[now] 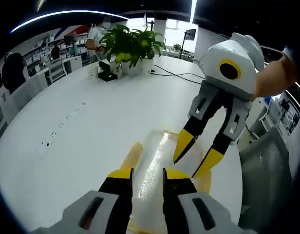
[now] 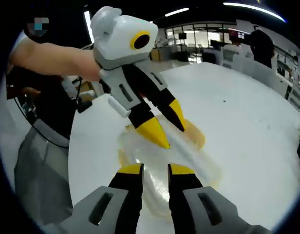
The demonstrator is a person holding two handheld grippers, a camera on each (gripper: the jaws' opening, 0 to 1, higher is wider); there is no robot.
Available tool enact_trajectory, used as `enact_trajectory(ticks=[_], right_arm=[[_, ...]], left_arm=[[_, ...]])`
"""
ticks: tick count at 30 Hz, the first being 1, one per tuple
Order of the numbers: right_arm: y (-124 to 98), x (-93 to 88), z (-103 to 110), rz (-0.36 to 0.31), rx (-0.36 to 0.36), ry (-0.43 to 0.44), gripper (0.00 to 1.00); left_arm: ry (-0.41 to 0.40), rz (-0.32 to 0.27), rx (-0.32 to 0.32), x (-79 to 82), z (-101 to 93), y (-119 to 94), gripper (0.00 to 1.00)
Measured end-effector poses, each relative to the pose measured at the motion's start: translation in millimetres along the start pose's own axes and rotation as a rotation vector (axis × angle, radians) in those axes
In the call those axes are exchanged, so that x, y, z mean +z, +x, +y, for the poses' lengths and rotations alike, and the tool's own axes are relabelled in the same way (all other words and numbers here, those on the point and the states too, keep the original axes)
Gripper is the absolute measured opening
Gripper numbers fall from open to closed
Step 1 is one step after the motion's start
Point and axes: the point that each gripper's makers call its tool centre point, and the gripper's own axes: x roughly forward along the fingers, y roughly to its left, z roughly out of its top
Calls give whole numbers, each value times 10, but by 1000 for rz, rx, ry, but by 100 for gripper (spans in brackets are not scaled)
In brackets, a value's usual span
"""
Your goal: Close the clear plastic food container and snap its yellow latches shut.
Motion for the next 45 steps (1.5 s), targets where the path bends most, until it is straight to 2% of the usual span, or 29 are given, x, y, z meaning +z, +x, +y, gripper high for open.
enact_trajectory(ticks=[4,6,9,17,23,32,36,39,45], right_arm=[[7,-16,50,5,18,-37,19],[9,-30,67,13,10,-94,20],[14,-49,114,12,7,-118,22],[54,-108,150,43,-65,-346,27],[114,-101,165,38,-104,-387,27],[150,-99,156,38,-145,-441,29],[157,-110,157,44,-150,-464,29],[160,-116,159,53,-154,-476,29],[174,-129,161,60,-171,-503,29]], left_arm=[[19,25,6,-8,31,9,17],[30,32,2,-2,33,15,18],[41,43,-7,1,35,24,20],[88,72,-40,19,70,68,22],[112,103,-69,2,104,118,22],[105,168,-171,-21,89,172,24],[67,219,-238,-55,41,186,23],[40,262,-287,-70,55,222,26],[24,313,-350,-94,17,241,27]])
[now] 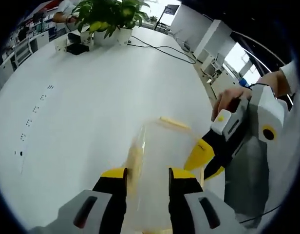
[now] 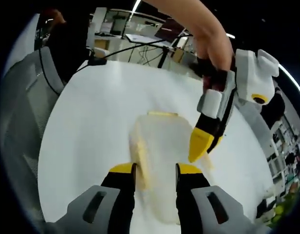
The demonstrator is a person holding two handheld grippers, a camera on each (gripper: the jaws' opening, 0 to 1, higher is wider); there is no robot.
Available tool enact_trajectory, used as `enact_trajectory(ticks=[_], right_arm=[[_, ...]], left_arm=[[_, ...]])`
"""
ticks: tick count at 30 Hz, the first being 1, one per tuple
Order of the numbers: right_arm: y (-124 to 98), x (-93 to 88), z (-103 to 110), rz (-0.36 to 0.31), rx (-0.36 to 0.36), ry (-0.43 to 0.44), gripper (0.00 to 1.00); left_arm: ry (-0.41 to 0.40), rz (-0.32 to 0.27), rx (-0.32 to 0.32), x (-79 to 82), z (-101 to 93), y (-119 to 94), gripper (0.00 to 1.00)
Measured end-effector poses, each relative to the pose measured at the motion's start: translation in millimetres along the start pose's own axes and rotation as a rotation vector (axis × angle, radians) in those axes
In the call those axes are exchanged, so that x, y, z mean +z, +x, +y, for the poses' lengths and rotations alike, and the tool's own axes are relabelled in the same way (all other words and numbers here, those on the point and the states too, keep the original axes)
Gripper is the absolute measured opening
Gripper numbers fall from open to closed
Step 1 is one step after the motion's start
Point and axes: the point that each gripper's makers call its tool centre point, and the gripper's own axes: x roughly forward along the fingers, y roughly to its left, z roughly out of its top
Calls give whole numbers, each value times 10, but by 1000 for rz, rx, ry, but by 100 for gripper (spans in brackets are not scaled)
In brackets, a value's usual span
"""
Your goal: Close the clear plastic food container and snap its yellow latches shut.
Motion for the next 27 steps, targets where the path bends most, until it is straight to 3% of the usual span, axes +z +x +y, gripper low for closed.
enact_trajectory(ticks=[4,7,14,24,26,27], right_arm=[[3,-4,-11,4,-8,-12,29],[14,-20,-7,19,-17,-70,28],[42,-32,6,39,-48,-174,28],[55,-38,-2,44,-71,-184,25],[60,-47,-20,53,-80,-182,24],[13,26,-36,59,-76,-199,23]], left_arm=[[-19,32,-48,-11,2,32,28],[-32,55,-90,-24,-16,52,27],[-33,74,-119,-28,-5,69,27],[-66,96,-167,-31,59,86,27],[-157,143,-218,-104,-103,131,30],[-90,112,-214,-60,-74,191,33]])
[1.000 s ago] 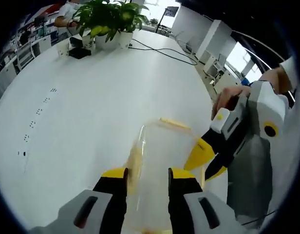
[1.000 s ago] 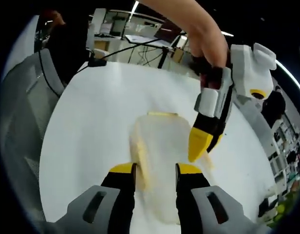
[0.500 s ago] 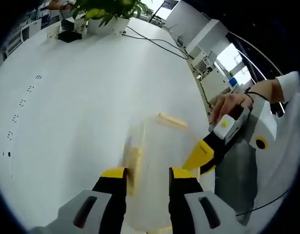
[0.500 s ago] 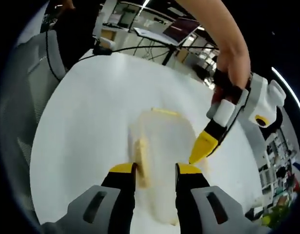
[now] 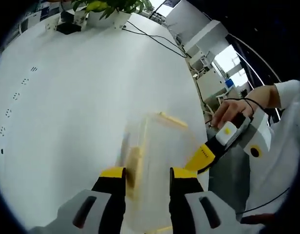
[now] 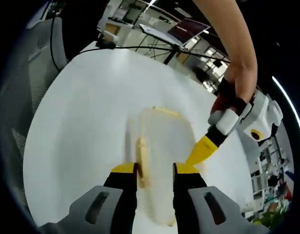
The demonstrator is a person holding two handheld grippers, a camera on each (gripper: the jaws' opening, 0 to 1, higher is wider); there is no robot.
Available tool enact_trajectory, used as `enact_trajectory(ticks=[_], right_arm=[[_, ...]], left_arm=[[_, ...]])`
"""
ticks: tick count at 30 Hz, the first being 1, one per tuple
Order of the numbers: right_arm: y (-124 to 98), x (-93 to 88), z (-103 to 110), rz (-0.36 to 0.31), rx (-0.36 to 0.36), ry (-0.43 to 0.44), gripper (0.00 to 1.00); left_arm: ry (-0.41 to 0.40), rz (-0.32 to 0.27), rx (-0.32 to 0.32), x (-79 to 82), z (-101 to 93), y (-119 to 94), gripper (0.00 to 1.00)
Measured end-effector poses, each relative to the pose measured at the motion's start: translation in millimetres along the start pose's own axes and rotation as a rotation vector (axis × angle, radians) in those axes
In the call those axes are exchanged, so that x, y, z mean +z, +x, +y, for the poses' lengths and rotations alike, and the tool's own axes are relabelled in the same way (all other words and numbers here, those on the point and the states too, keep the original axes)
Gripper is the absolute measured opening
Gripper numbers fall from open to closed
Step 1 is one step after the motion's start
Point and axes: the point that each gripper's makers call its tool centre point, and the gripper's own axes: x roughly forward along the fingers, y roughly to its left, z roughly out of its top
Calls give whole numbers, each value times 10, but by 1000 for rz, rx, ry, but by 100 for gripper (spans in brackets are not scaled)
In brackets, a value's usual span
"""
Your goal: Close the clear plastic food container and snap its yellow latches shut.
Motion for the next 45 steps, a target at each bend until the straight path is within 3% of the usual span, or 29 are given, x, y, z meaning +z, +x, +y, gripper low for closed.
enact_trajectory(ticks=[2,5,7,13,20,24,28,33,39,45], right_arm=[[-24,72,-42,-26,1,21,23],[31,-27,24,-32,-1,22,23],[40,-38,35,-31,-2,25,23],[44,-57,36,-18,2,23,23],[42,-58,29,-5,-6,17,24],[43,-60,30,-1,-9,15,24],[38,-60,32,-3,-9,12,25],[36,-58,27,-2,-8,8,25],[38,-62,22,-1,-6,9,25],[34,-63,18,-3,-7,20,24]], left_arm=[[10,15,-3,-5,0,-22,33],[16,5,-14,-16,-5,-28,32],[18,1,-16,-28,-106,0,31],[30,-10,-21,-39,-77,-8,30],[87,13,72,12,1,-55,34],[117,21,114,43,-49,-96,35],[183,30,156,86,-35,-121,34],[140,31,205,74,21,-154,33],[143,37,185,84,35,-105,33],[70,-2,147,101,60,-96,29]])
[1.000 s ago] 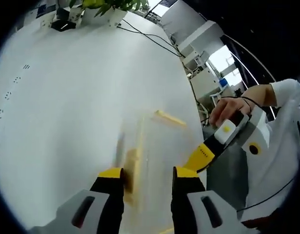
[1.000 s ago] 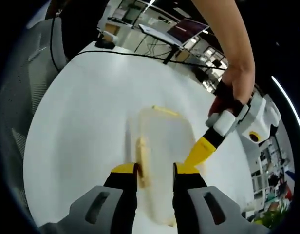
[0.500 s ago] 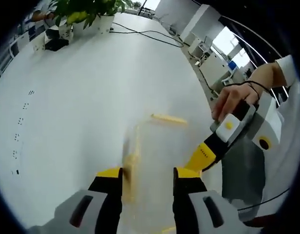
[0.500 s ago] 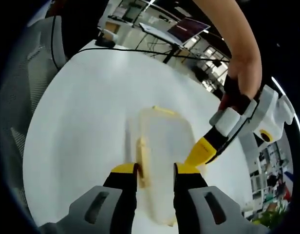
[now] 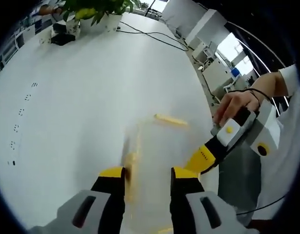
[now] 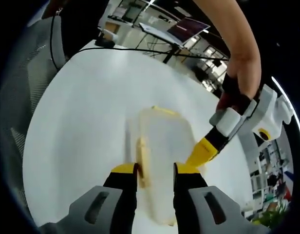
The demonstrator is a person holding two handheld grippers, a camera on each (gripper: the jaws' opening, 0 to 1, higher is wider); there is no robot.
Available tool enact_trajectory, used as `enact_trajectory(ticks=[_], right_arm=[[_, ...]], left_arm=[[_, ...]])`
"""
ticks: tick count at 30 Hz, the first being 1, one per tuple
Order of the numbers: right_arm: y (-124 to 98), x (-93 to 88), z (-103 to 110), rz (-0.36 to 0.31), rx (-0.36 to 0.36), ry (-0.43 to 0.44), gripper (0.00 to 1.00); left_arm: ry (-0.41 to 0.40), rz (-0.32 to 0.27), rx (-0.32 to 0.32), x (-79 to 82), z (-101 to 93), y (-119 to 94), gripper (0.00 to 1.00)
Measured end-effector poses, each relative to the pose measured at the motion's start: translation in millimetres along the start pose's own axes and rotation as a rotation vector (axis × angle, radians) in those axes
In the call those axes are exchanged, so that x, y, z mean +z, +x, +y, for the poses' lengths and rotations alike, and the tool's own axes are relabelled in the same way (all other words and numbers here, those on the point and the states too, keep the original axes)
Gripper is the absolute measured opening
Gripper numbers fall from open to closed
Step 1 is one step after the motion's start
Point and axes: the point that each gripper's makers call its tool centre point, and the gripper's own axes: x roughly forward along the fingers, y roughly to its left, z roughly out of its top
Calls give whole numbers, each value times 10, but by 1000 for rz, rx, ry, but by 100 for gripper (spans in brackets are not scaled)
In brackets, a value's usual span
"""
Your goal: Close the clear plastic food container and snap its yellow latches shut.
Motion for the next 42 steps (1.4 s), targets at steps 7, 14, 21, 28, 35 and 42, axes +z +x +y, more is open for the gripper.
enact_trajectory(ticks=[7,14,21,28,35,42], right_arm=[[1,-1,15,4,4,12,23],[14,3,38,-3,9,4,22],[-5,13,33,-10,-2,-9,24],[-34,21,56,-31,16,86,35],[-105,-24,14,-29,-29,163,40],[-199,-127,-90,-13,-77,256,43]], left_arm=[[8,8,-5,-11,-104,30,27],[-24,-24,-32,4,-132,105,25],[-31,-73,-22,16,-115,100,28],[-81,-294,60,78,-89,-12,32],[-98,-457,190,-56,-95,-300,36],[-147,-584,263,-204,-214,-479,42]])
